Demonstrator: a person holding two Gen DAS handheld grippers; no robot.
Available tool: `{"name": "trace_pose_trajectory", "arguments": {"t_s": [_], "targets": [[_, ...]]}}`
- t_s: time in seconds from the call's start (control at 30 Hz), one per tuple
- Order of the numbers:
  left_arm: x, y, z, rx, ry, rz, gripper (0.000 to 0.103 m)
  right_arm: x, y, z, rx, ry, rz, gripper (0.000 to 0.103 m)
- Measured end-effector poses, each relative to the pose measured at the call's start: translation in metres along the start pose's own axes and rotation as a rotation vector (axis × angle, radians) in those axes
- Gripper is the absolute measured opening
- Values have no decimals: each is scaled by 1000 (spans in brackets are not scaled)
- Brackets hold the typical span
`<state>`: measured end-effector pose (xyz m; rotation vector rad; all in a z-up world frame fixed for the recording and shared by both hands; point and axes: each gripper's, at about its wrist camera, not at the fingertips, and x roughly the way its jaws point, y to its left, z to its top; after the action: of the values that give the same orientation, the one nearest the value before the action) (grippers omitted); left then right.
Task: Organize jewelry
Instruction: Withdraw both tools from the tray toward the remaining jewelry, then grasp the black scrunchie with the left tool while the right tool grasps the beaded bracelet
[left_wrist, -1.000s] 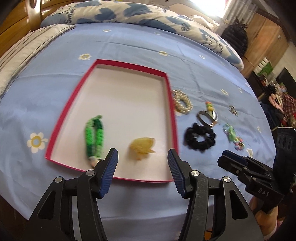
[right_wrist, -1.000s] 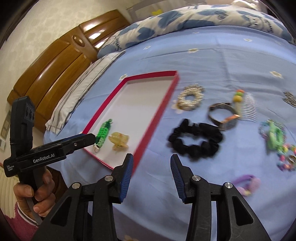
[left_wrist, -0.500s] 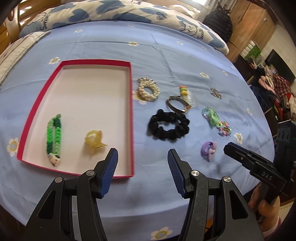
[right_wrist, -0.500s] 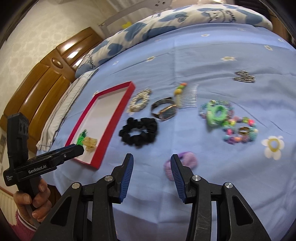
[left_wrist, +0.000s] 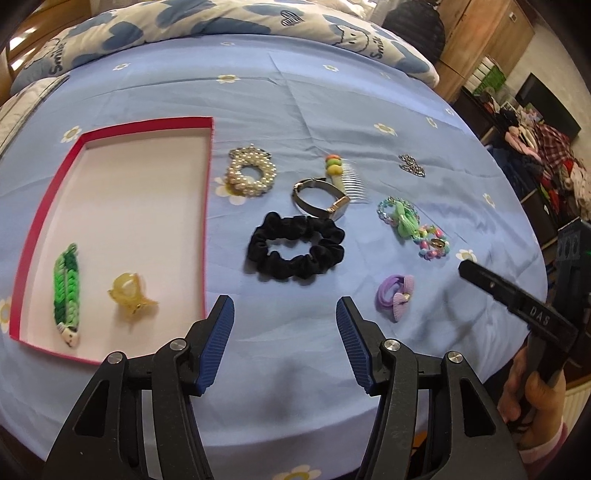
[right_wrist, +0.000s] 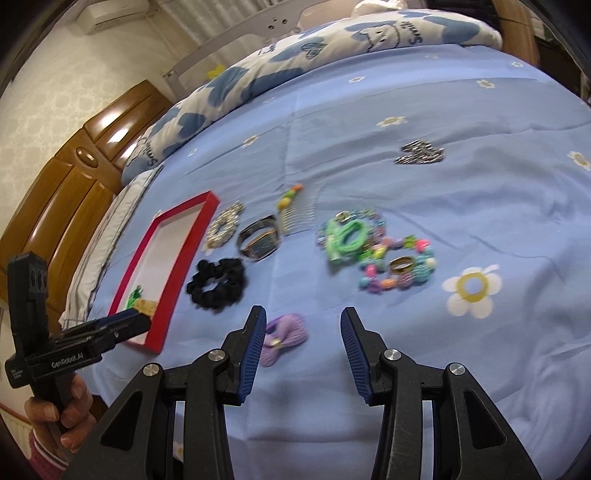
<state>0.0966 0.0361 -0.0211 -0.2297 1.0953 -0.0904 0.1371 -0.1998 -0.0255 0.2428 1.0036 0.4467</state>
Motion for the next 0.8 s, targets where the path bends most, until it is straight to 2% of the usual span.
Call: {"name": "trace_pose_trajectory", "arguments": {"t_s": [0.17, 0.23, 0.4, 0.67, 0.8], "targets": [[14, -6, 5, 9, 24, -1, 60, -5, -23, 5, 31, -19, -61, 45], [19, -8, 8, 11, 31, -1, 60, -6, -33, 7, 48, -25, -74, 52], [31, -16, 15, 34, 42, 3, 60, -4, -49, 11, 66, -32, -106, 52], [50, -26, 27, 67, 46, 17, 60, 12, -47, 22, 15, -24, -106, 49], [63, -24, 31, 75, 60, 25, 60, 18, -59, 26, 47, -25, -121, 49]]}}
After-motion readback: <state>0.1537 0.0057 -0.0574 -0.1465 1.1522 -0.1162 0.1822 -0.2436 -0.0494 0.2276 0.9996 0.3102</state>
